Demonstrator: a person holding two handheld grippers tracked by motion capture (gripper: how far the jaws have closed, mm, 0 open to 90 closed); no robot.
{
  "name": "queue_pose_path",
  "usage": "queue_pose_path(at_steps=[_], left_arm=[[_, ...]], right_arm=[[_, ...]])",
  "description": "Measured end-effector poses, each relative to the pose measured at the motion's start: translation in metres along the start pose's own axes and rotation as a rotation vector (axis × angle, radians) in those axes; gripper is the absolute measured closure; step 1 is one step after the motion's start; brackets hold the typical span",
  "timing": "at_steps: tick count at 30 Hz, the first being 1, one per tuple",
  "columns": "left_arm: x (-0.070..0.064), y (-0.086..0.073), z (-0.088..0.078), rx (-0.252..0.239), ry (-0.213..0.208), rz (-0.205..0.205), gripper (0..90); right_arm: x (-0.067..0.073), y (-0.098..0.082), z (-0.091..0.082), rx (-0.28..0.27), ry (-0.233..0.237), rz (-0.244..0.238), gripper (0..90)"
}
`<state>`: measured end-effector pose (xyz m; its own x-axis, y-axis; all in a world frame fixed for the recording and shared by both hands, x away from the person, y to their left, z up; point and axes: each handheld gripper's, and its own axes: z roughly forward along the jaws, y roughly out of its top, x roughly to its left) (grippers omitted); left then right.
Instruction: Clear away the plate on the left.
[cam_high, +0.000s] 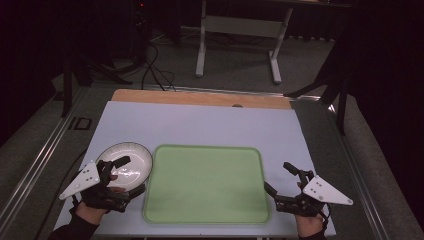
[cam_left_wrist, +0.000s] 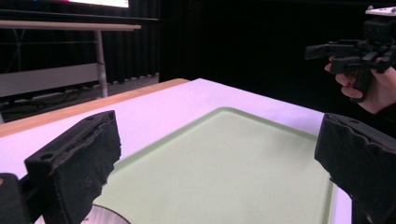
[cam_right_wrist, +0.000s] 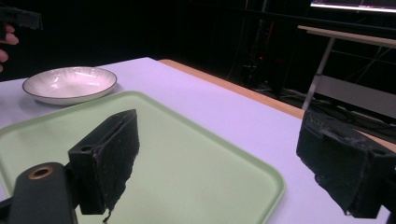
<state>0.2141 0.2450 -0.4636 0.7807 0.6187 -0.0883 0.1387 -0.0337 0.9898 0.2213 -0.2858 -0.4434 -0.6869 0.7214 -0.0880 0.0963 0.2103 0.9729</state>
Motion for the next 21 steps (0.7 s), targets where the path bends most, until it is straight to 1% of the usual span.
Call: queue_pose_path(at_steps=[1,2,5,6,7,10,11,12,13,15,16,17,18,19,20,21], left_arm=[[0.0,0.0,0.0,0.0,0.0,0.0,0.6],[0.0,0.0,0.0,0.014,-0.007,-0.026,0.6],[-0.002,0.001,0.0,0.02,-0.001,-0.023,0.6],[-0.003,0.001,0.001,0.031,-0.006,-0.035,0.6],[-0.003,0.002,0.001,0.031,-0.009,-0.038,0.6],[-0.003,0.002,0.002,0.05,-0.003,-0.051,0.6],[-0.003,0.002,0.002,0.061,-0.015,-0.066,0.6],[-0.003,0.003,0.002,0.064,-0.014,-0.068,0.5],[-0.003,0.004,0.001,0.077,-0.016,-0.065,0.6],[-0.003,0.005,0.0,0.071,-0.044,-0.075,0.6],[-0.003,0.006,0.0,0.079,-0.055,-0.085,0.6],[-0.004,0.007,0.0,0.084,-0.058,-0.081,0.6],[-0.005,0.009,-0.001,0.086,-0.072,-0.079,0.6],[-0.006,0.011,-0.001,0.082,-0.092,-0.089,0.6],[-0.008,0.014,-0.001,0.084,-0.092,-0.081,0.5],[-0.01,0.018,-0.001,0.084,-0.104,-0.072,0.6]], right_arm=[[0.0,0.0,0.0,0.0,0.005,-0.002,12.9],[0.001,0.0,0.001,0.001,0.008,-0.005,12.9],[0.001,0.0,0.001,0.001,0.014,-0.009,12.9],[0.001,0.0,0.001,0.001,0.018,-0.011,12.9],[0.0,0.0,0.001,-0.003,0.026,-0.001,12.9],[-0.001,0.0,0.003,-0.001,0.029,0.001,13.0],[-0.001,0.0,0.003,0.0,0.032,-0.002,13.1],[-0.002,-0.001,0.005,0.003,0.037,0.0,13.1],[-0.002,-0.001,0.005,0.01,0.037,0.001,13.2],[-0.002,-0.001,0.006,0.01,0.037,0.002,13.2],[-0.002,-0.001,0.007,0.007,0.039,0.003,13.2],[-0.002,0.0,0.007,0.005,0.037,0.001,13.2],[-0.002,0.0,0.007,0.005,0.037,0.001,13.2],[-0.002,0.001,0.006,0.002,0.037,-0.001,13.2],[-0.001,0.001,0.006,-0.002,0.036,0.0,13.2],[-0.001,0.002,0.005,-0.008,0.037,-0.004,13.2]])
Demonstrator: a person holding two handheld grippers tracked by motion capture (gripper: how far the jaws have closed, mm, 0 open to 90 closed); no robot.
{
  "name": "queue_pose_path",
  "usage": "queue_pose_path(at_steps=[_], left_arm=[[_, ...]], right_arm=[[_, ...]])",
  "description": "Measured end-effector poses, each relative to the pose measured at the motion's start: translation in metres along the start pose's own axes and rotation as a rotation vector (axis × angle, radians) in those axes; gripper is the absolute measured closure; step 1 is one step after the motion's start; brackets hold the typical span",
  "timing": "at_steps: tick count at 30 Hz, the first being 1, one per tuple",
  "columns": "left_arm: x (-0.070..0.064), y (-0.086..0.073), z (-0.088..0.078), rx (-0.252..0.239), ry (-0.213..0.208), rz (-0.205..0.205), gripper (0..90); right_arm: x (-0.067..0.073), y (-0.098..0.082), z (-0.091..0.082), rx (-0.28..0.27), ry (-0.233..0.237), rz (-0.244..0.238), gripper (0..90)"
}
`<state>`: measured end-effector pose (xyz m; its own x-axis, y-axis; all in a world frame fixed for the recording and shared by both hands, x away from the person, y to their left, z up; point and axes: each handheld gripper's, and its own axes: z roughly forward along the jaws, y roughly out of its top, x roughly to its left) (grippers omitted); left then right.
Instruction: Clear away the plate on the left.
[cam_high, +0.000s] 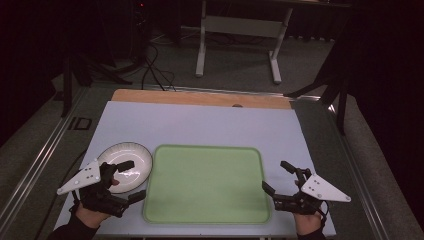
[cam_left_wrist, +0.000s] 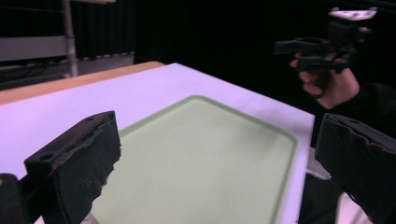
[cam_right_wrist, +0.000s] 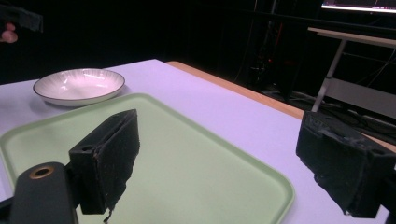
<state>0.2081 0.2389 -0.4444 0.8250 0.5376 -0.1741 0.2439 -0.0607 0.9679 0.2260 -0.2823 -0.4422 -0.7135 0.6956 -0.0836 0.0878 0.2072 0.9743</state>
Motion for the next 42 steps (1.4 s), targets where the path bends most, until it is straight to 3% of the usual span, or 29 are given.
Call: queue_pose_path(at_steps=[2,3,5,8,11,19,23,27,33,42], left_arm=[[-0.006,0.009,0.0,0.004,-0.024,0.017,0.6],[-0.012,0.018,0.002,0.023,-0.057,0.056,0.6],[-0.015,0.024,0.003,0.037,-0.066,0.077,0.6],[-0.023,0.038,0.007,0.059,-0.113,0.113,0.6],[-0.026,0.049,0.009,0.069,-0.123,0.138,0.6],[-0.019,0.067,0.002,0.051,-0.082,0.144,0.7],[-0.014,0.074,-0.006,0.051,-0.037,0.159,0.7],[-0.006,0.078,-0.013,0.06,-0.014,0.139,0.7],[0.005,0.075,-0.024,0.084,0.046,0.121,0.8],[0.028,0.06,-0.036,0.123,0.101,0.07,1.7]], right_arm=[[0.001,0.001,-0.001,-0.006,0.004,0.001,13.2],[0.001,0.002,-0.001,-0.01,0.003,-0.002,13.2],[0.001,0.004,-0.001,-0.024,0.003,-0.006,13.2],[0.001,0.005,-0.001,-0.027,0.008,-0.005,13.1],[0.002,0.006,0.0,-0.027,0.012,-0.004,13.1],[0.004,0.008,0.001,-0.03,0.015,-0.017,13.1],[0.004,0.008,0.001,-0.031,0.013,-0.018,13.0],[0.003,0.008,0.001,-0.03,0.012,-0.015,12.9],[0.003,0.008,0.001,-0.029,0.013,-0.016,12.1],[0.005,0.009,0.002,-0.025,0.01,-0.027,12.2]])
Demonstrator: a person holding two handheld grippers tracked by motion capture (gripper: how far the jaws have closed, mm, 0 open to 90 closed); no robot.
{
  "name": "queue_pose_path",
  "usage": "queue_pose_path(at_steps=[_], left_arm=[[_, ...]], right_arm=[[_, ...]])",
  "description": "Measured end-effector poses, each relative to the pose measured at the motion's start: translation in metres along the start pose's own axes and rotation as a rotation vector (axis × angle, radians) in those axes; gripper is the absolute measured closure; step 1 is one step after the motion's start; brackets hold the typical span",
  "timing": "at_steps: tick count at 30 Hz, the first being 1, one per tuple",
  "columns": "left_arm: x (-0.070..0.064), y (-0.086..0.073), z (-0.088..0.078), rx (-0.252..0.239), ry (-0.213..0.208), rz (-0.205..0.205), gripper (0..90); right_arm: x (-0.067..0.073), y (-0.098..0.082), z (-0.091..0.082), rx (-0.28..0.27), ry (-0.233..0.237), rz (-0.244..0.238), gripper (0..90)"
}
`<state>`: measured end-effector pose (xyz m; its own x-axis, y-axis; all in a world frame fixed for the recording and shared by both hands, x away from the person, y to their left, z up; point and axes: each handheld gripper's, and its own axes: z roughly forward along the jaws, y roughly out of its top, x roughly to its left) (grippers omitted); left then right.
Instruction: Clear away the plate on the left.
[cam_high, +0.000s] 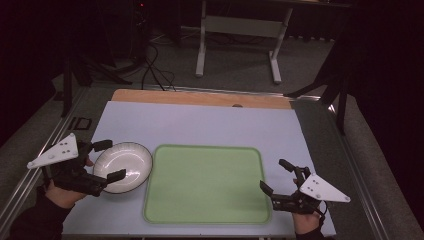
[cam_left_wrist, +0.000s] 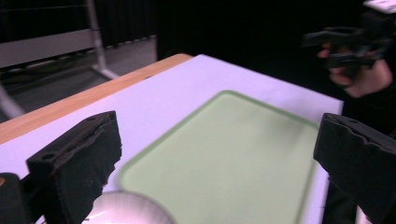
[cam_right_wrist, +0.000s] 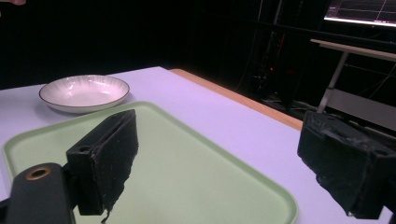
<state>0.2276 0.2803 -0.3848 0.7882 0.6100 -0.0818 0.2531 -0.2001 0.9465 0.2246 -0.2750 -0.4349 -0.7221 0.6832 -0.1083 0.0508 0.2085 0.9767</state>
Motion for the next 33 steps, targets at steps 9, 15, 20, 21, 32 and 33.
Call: queue_pose_path(at_steps=[9,15,20,21,32,33], left_arm=[[0.029,-0.028,-0.007,0.036,0.077,-0.087,2.1],[0.051,-0.051,-0.013,0.082,0.14,-0.162,3.5],[0.065,-0.07,-0.017,0.128,0.177,-0.234,5.7],[0.066,-0.072,-0.017,0.132,0.182,-0.244,5.7],[0.082,-0.099,-0.011,0.271,0.288,-0.368,9.5],[0.082,-0.1,-0.011,0.273,0.296,-0.369,12.2]], right_arm=[[0.002,0.0,0.0,0.0,-0.001,-0.012,12.2],[0.002,0.001,-0.001,-0.005,-0.001,-0.015,12.3],[0.003,0.001,-0.001,-0.004,-0.002,-0.019,12.3],[0.003,0.001,-0.001,-0.003,0.0,-0.019,12.4],[0.006,0.002,-0.001,-0.003,0.006,-0.032,13.0],[0.006,0.002,0.0,-0.002,0.007,-0.033,13.0]])
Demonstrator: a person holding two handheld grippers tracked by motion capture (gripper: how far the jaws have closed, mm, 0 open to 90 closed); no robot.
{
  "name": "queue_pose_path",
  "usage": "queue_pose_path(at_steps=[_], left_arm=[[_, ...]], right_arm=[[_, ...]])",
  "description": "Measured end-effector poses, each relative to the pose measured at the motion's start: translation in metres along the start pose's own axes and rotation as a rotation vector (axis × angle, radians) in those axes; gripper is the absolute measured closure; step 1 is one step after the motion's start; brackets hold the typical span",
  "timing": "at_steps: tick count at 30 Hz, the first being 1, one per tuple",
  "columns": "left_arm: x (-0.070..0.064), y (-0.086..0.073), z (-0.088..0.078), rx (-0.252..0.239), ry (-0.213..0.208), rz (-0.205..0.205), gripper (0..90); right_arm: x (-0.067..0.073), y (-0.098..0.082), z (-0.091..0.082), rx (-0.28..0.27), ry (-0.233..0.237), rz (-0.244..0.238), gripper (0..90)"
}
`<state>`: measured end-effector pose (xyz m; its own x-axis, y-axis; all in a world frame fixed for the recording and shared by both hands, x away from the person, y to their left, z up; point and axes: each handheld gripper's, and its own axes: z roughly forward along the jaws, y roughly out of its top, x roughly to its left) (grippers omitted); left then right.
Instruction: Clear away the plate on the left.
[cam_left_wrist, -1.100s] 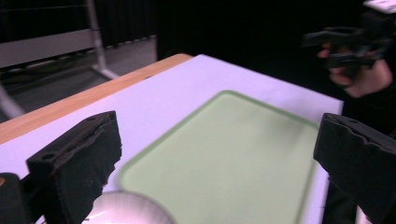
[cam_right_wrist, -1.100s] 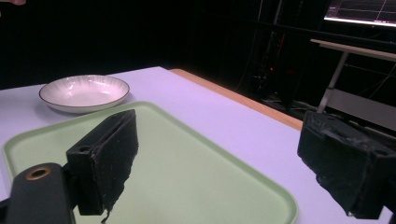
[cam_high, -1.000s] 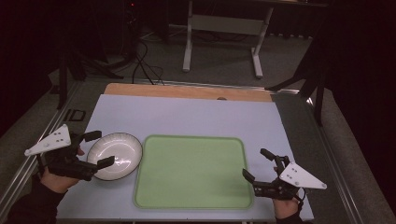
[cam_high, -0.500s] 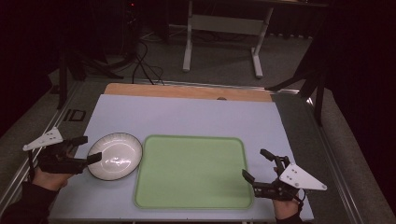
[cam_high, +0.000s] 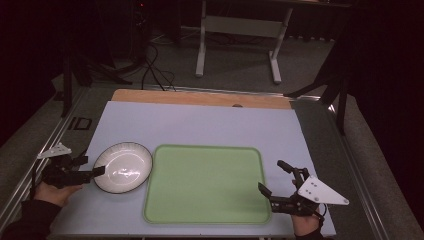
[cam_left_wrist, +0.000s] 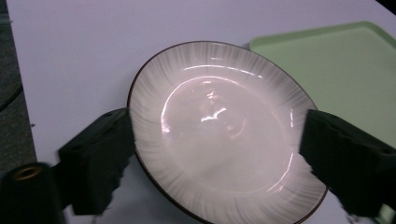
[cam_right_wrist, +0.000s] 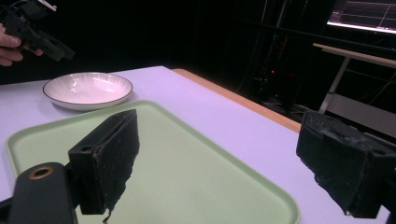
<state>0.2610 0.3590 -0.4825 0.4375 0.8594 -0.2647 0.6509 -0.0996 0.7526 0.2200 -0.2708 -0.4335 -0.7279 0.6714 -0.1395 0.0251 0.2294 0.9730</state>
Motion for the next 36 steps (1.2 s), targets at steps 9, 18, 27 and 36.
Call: queue_pose_path(at_steps=[9,18,27,36], left_arm=[[0.009,-0.006,0.012,0.098,0.047,-0.096,16.2],[0.016,-0.01,0.019,0.151,0.089,-0.167,37.1],[0.026,-0.013,0.025,0.213,0.106,-0.265,55.6],[0.031,-0.014,0.03,0.258,0.058,-0.347,67.9]], right_arm=[[0.001,0.0,0.001,0.006,0.003,-0.011,13.0],[0.002,0.0,0.002,0.016,0.007,-0.013,13.2],[0.003,-0.001,0.003,0.023,0.009,-0.012,13.4],[0.002,-0.001,0.003,0.026,0.007,-0.013,13.5]])
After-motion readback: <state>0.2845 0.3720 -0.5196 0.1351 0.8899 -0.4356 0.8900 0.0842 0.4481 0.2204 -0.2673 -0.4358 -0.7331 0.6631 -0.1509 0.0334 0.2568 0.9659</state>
